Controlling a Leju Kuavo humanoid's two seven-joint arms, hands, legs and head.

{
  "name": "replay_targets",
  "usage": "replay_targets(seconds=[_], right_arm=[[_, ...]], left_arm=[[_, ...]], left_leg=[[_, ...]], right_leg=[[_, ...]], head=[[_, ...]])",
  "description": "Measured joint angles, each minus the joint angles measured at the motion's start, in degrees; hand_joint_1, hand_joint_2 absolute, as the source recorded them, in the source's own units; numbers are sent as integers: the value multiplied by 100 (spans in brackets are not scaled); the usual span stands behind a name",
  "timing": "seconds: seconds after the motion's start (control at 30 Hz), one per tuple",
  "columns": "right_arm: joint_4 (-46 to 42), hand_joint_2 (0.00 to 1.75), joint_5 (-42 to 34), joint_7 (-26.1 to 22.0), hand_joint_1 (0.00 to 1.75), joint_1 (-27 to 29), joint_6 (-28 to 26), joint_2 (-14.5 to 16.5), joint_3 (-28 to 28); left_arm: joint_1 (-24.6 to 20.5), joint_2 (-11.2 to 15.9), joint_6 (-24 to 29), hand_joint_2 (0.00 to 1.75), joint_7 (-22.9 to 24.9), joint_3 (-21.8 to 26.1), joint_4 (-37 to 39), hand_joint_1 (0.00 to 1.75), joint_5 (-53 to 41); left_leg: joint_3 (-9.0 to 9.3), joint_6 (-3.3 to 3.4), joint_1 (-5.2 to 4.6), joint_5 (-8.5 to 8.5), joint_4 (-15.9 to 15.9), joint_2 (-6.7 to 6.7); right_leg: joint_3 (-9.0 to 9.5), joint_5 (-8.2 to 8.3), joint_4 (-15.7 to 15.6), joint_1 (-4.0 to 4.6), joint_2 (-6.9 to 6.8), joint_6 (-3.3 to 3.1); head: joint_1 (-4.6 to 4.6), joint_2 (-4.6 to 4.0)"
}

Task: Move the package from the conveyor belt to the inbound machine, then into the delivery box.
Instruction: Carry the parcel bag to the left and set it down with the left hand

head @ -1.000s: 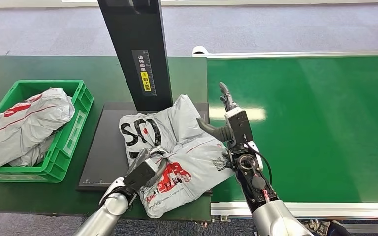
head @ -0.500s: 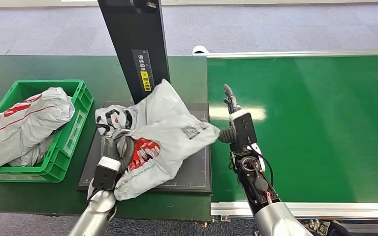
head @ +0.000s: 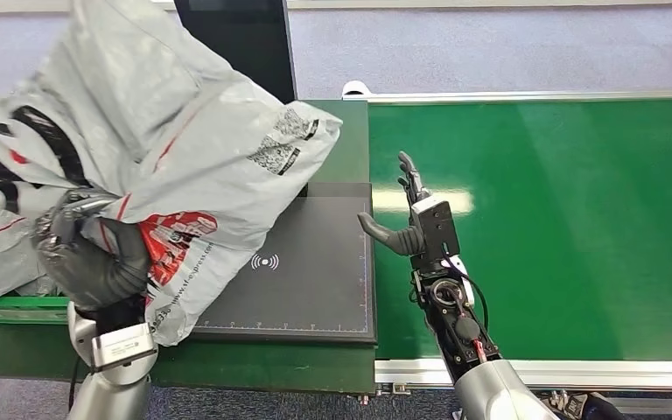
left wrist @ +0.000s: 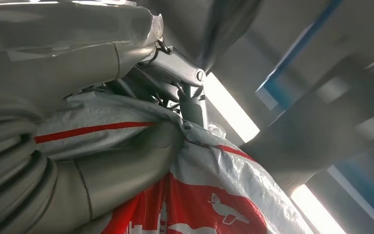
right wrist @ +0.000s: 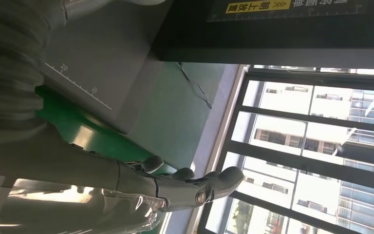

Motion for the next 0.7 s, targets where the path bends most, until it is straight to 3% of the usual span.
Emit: replay_targets(seconds=[0.2,0.37,0.43,0.57,0.7], right_arm=[[60,175,48,-1,0,-33,53,13,1],[69,175,200,2,0,-24,55,60,2],[69,175,207,11,0,-18,58,74,2],[84,175,200,46,0,-25,72,80,10],[131,175,193,67,0,-44,89,79,23]], left_arm=[[-114,-292,15,175,2,855,-589,175,-1756],[-505,-394,14,175,414,1943,360,175,-2508],[-654,-326,12,175,967,2291,871,175,-2749],[-852,136,-153,175,2761,2460,1907,175,-3231],[-966,648,-506,175,3720,2408,2798,175,-3311]], left_leg=[[2,0,1,0,0,1],[6,-3,1,5,-1,11],[9,-3,1,6,-1,20],[8,-3,1,6,-1,22],[4,-4,2,5,-1,23]], right_leg=[[0,0,0,1,0,0],[0,3,4,2,7,-5],[-1,6,6,2,12,-8],[-4,5,7,3,15,-8],[-8,5,7,3,16,-8]], head=[[-2,0],[-1,0],[-1,0],[0,0],[1,0]])
